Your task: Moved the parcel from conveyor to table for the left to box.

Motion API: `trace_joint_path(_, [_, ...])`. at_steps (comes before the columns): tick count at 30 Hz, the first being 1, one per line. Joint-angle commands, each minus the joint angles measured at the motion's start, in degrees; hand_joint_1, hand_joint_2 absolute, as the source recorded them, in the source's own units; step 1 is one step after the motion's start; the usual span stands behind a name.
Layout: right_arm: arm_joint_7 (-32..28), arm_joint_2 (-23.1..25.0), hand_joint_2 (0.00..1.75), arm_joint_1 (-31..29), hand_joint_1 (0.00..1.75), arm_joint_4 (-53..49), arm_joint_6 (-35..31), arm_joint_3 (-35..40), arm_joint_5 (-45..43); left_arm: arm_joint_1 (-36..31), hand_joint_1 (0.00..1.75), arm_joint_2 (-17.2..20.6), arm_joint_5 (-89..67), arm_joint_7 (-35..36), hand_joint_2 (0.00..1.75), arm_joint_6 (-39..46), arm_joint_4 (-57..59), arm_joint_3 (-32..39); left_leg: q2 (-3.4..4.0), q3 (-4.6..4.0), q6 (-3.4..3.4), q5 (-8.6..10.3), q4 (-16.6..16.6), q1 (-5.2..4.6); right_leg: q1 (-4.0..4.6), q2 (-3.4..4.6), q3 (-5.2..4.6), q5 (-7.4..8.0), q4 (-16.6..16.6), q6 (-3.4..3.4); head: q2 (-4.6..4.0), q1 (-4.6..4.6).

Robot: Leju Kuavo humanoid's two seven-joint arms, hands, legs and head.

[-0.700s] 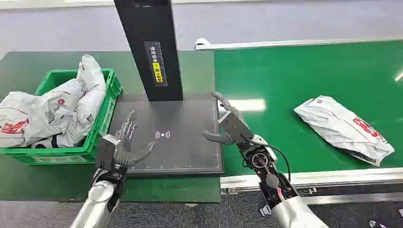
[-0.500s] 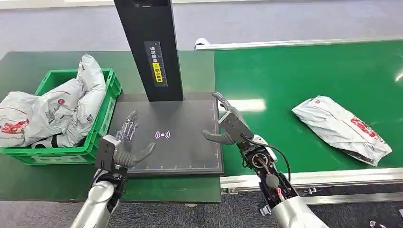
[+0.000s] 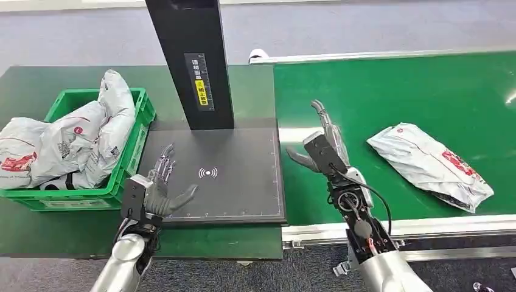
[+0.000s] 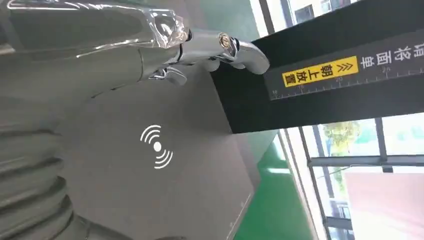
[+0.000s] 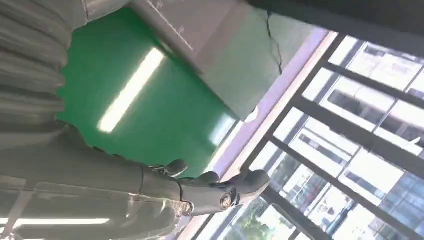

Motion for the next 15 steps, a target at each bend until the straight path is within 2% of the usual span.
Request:
trace_joint_path(1, [0.29,-1.01,1.75,-1.06,0.0,0.21,-0.03,-1.27,-0.07,-0.39,0.0,-0.23,0.03,0.06,1.75,0.02,1.28,1.17,-0.06,0.09,0.03,0.0,-0.06,0.0,0.0,-0.04,0.09,-0.02,-0.05,-0.01,0.0,0.0])
trace_joint_path(6, [0.29,-1.01,1.75,-1.06,0.0,0.21,-0.03,-1.27,-0.07,-0.39,0.0,-0.23,0.03,0.06,1.75,0.02,1.28,1.17,-0.03,0.07,0.04,-0.01,-0.05,-0.02,-0.01,-0.02,0.08,-0.02,-0.04,0.01,0.0,0.0])
trace_joint_path(13, [-0.15,-2.63,1.75,0.18,0.0,-3.04,-2.84,-10.53,-0.48,-0.77,0.0,-0.78,-0.41,0.44,1.75,0.47,1.2,2.11,-0.3,0.18,0.09,0.06,-0.18,-0.05,-0.04,-0.27,0.27,-0.03,-0.19,0.02,0.0,0.0])
trace_joint_path(15, [1.08,-3.2,1.75,1.37,0.0,-4.96,-6.95,-14.35,1.9,0.46,0.0,-0.69,-0.71,0.53,1.75,0.75,-0.03,2.57,-0.19,0.06,0.05,0.02,-0.05,-0.03,-0.02,-0.16,0.11,-0.03,-0.06,0.01,0.0,0.0])
